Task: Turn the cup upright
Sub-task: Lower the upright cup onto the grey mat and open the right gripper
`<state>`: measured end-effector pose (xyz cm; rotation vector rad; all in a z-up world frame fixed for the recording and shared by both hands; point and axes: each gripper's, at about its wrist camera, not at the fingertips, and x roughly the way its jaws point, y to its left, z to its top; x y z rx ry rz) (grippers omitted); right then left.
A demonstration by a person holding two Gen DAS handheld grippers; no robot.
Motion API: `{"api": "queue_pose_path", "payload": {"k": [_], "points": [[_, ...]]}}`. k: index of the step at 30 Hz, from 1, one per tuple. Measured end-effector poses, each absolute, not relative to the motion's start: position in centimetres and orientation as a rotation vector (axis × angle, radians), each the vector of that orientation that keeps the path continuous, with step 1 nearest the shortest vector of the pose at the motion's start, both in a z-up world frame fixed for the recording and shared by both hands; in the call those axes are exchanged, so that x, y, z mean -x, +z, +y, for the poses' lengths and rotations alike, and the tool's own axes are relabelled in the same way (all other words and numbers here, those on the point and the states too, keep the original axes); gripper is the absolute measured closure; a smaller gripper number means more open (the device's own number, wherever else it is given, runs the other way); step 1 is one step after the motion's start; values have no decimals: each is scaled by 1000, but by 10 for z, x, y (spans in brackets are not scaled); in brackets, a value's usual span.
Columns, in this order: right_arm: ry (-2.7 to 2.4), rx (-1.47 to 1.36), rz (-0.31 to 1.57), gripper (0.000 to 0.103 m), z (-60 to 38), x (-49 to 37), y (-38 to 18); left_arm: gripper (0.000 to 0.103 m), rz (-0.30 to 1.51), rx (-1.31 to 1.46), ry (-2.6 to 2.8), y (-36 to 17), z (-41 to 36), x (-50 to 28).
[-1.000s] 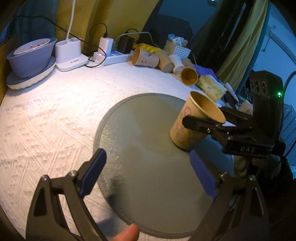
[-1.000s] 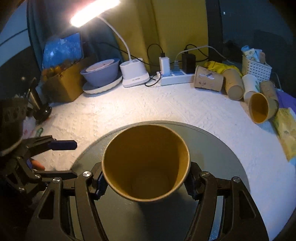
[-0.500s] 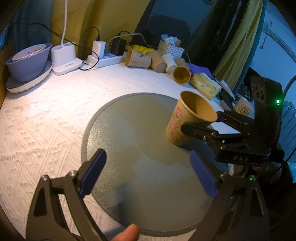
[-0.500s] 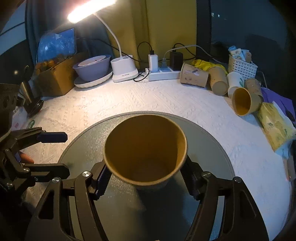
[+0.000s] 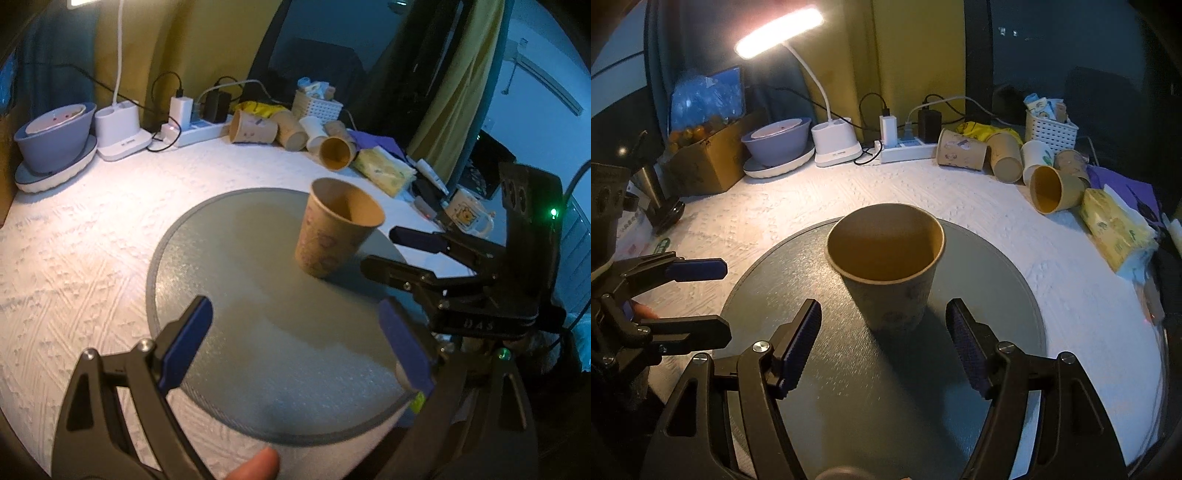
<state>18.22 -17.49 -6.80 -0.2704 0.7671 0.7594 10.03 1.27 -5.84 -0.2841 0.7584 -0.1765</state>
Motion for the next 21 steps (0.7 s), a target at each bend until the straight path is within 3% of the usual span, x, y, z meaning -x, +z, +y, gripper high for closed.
{"api": "queue_pose_path", "payload": {"k": [21], "points": [[757,264,689,30,-197,-122,-39,10,653,196,-157,-33,-17,-48]]}}
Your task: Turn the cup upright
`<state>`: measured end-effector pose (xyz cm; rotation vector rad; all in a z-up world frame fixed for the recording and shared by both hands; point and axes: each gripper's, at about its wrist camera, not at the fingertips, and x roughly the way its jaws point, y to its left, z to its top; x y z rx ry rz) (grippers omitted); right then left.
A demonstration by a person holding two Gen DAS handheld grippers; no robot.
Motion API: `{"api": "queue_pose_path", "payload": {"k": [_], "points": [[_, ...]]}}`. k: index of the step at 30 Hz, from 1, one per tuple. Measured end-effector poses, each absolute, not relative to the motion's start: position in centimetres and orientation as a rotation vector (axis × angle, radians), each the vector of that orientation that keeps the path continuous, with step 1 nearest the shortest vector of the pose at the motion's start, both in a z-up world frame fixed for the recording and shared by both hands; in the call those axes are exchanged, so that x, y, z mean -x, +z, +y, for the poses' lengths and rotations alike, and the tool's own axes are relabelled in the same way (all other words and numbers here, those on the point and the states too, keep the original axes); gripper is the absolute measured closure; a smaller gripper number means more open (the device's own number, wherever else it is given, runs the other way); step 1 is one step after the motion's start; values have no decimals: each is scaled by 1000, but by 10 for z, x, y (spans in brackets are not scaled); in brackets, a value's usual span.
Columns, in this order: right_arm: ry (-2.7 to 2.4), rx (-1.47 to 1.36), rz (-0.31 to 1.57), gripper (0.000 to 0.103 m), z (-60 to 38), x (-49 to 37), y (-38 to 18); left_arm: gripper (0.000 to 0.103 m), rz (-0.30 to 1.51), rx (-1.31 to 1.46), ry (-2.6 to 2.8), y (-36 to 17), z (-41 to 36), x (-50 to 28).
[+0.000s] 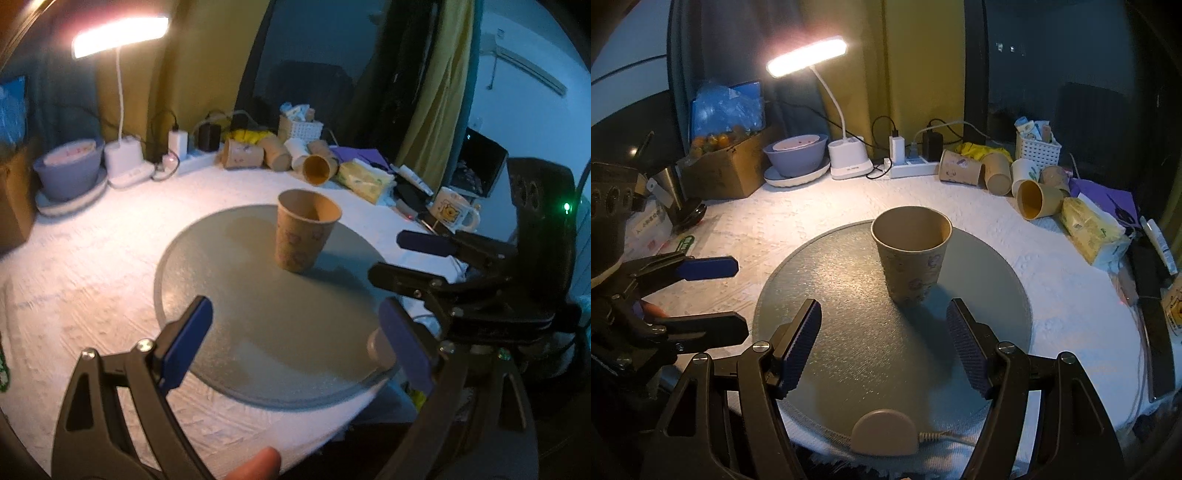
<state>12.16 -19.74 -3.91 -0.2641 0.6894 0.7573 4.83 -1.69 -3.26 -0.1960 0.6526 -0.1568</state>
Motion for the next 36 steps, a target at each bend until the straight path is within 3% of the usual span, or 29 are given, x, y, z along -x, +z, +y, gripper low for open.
{"api": "queue_pose_path", "payload": {"k": [22,36], "points": [[698,181,518,30,-244,-66,30,10,455,59,-75,32,-39,1],[680,157,363,30,-272,-24,77,10,232,76,-115,74,-50,44]]}}
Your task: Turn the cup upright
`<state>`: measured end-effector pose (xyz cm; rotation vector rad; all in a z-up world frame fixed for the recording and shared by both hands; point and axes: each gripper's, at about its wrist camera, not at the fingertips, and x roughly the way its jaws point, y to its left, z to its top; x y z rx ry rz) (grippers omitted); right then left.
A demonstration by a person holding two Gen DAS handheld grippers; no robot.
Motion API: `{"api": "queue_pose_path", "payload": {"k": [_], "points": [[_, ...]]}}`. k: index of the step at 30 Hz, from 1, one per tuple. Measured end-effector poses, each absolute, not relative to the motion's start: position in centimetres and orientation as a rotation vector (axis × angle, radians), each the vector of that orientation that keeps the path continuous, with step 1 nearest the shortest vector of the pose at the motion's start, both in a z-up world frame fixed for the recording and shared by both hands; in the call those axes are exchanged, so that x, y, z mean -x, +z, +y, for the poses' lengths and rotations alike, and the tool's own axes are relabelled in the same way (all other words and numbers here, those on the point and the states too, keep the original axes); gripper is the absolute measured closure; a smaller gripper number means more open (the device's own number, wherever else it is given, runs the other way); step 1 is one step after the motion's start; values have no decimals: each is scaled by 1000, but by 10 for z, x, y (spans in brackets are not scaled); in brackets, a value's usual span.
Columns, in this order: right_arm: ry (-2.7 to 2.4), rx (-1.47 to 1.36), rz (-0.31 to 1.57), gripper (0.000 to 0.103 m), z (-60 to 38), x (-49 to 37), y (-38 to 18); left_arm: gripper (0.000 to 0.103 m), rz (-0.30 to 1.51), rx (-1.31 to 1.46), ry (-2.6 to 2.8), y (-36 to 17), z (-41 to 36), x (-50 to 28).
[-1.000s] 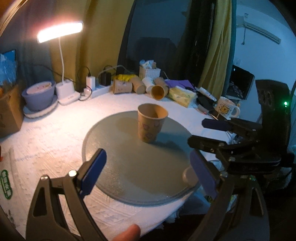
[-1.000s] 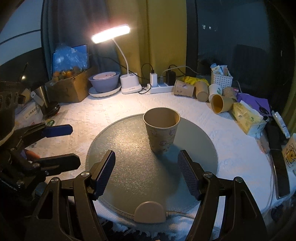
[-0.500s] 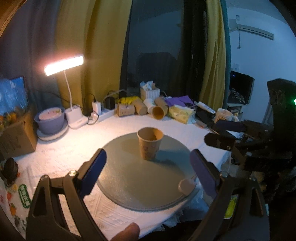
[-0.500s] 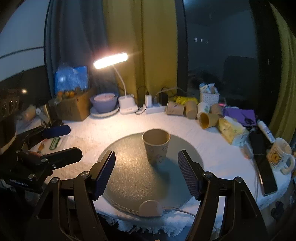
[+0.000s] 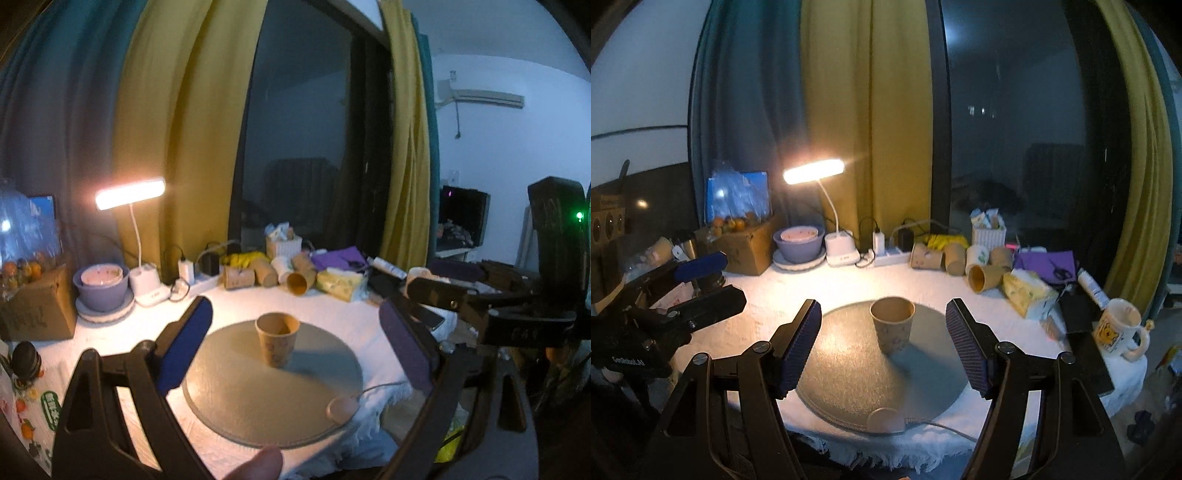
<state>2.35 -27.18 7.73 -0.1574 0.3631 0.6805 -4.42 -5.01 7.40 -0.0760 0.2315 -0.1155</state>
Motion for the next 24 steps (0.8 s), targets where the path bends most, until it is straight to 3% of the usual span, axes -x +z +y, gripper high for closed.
{"api": "queue_pose_path", "payload": {"k": [10,24], "points": [[661,151,308,30,-274,-4,92,10,118,88,-85,88,-41,65],[555,137,288,30,-277,-5,83,10,120,91,-23,86,-37,68]]}}
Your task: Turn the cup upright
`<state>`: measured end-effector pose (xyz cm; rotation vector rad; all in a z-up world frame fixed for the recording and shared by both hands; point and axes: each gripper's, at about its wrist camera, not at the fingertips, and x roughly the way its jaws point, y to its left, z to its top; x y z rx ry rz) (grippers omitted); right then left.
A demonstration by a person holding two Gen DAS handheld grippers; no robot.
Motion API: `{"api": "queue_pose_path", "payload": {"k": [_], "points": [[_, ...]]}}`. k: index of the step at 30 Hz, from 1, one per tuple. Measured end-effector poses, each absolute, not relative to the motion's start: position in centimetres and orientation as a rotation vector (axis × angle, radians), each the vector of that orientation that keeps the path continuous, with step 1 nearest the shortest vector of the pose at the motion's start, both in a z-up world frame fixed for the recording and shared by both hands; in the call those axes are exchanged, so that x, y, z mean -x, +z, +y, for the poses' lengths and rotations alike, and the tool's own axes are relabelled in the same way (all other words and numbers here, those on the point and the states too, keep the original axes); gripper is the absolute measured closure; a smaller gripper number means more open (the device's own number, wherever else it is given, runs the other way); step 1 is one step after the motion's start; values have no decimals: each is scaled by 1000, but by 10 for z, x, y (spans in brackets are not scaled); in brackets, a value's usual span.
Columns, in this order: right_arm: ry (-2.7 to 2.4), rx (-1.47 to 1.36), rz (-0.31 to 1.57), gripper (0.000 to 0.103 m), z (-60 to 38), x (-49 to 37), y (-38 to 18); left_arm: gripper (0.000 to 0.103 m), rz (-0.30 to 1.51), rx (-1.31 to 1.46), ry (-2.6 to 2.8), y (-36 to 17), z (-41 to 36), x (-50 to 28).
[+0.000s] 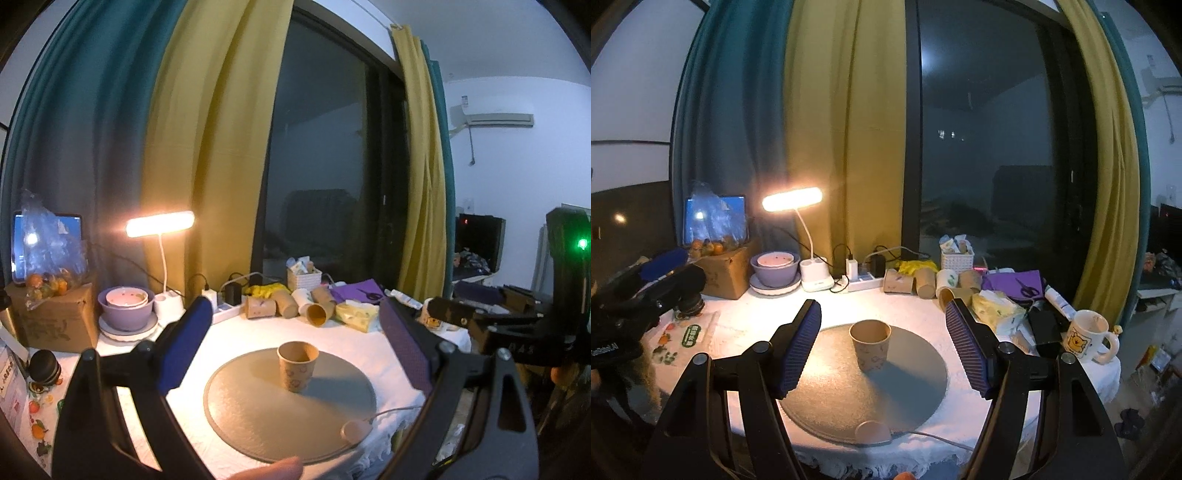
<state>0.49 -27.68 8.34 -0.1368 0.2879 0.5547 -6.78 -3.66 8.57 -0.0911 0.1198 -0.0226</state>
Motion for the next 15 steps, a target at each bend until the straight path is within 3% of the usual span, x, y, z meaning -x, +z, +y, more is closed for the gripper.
{"api": "queue_pose_path", "payload": {"k": [15], "points": [[562,133,300,30,-277,-6,80,10,133,87,-26,83,-39,68]]}}
